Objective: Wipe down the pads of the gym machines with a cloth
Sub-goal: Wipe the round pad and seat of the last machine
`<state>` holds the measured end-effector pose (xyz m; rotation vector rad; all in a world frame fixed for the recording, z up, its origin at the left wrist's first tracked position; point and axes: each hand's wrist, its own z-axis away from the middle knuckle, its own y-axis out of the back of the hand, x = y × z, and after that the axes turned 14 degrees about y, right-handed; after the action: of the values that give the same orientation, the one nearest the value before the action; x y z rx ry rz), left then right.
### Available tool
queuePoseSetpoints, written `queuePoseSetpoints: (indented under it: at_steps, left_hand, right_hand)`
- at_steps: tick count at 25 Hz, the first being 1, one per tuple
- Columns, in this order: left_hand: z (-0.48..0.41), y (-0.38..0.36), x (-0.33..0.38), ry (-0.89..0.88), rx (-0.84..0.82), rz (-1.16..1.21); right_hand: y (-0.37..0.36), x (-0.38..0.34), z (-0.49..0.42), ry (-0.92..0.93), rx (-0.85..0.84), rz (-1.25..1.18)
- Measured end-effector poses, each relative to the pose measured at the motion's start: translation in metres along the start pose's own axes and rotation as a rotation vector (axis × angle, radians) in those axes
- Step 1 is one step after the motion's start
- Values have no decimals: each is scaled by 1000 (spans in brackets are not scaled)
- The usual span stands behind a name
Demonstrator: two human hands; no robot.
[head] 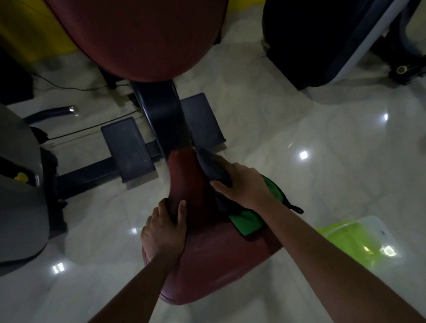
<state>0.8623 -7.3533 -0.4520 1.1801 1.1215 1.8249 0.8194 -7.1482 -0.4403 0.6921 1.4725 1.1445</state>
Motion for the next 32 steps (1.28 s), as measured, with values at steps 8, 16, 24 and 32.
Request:
queuePoseSetpoints:
  at_steps: [8,16,24,32]
  left_hand:
    - [-1,0,0,7,-33,7]
    - [-3,3,0,7,-77,38]
    - [-20,13,-16,31,-444,180]
    - [-25,25,-37,-23,-772,530]
  right_hand:
    - [-2,33,60,-434,157,-372]
    - [-37,-39,114,-1090,800,-661]
    - [-99,-163,90,-1259,1150,-599]
    - [-100,-172,72,-1373,1185,-504]
